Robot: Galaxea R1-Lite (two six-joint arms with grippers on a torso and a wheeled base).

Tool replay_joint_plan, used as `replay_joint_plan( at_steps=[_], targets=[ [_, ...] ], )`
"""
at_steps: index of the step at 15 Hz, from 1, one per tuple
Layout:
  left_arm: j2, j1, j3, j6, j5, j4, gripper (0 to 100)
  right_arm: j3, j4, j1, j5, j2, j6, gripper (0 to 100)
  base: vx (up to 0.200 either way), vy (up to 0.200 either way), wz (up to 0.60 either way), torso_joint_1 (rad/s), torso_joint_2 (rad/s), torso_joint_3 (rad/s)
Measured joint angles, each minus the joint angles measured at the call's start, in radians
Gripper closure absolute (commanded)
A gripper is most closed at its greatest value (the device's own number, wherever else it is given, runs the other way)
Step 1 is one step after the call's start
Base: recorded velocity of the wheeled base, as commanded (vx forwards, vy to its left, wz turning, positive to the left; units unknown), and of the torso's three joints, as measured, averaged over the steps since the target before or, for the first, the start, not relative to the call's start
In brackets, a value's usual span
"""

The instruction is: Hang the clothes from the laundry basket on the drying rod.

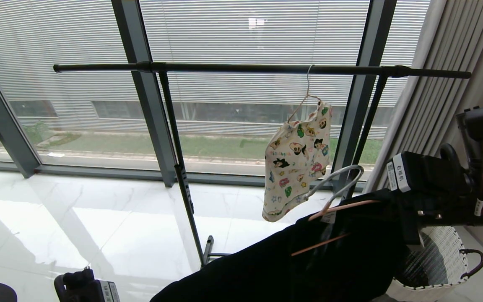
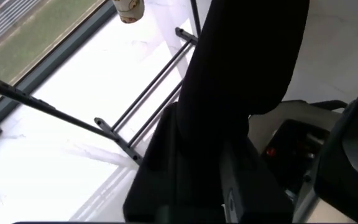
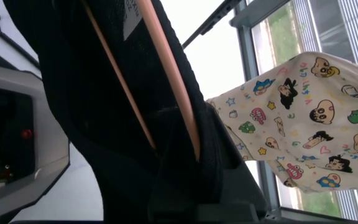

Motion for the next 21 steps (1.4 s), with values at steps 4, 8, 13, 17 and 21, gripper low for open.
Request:
replay_joint_plan(
  at_steps=[4, 8, 13, 17, 21],
  targets=[
    [0.024, 0.130, 0.003, 0.009, 0.003, -0.001, 100, 0.003, -0.001, -0.019, -0.003, -0.005, 0.061, 100, 0.000, 0.000, 0.00, 0.000, 0.00, 0.000],
    [0.061, 0.301, -0.001, 0.035, 0.005, 0.000, 0, 0.003, -0.018, -0.071, -0.003, -0.008, 0.074, 100, 0.000, 0.000, 0.00, 0.000, 0.00, 0.000],
    [0.078, 0.297, -0.036, 0.035, 0.015, 0.000, 0, 0.010, -0.015, -0.080, -0.015, -0.008, 0.075, 100, 0.000, 0.000, 0.00, 0.000, 0.00, 0.000],
    [0.086, 0.333, -0.053, -0.011, 0.184, 0.000, 0, 0.048, -0.009, -0.113, -0.233, -0.018, 0.280, 100, 0.000, 0.000, 0.00, 0.000, 0.00, 0.000],
    [0.089, 0.344, -0.086, -0.152, 0.331, 0.000, 0, 0.090, 0.007, -0.116, -0.481, -0.043, 0.602, 100, 0.000, 0.000, 0.00, 0.000, 0.00, 0.000]
  ],
)
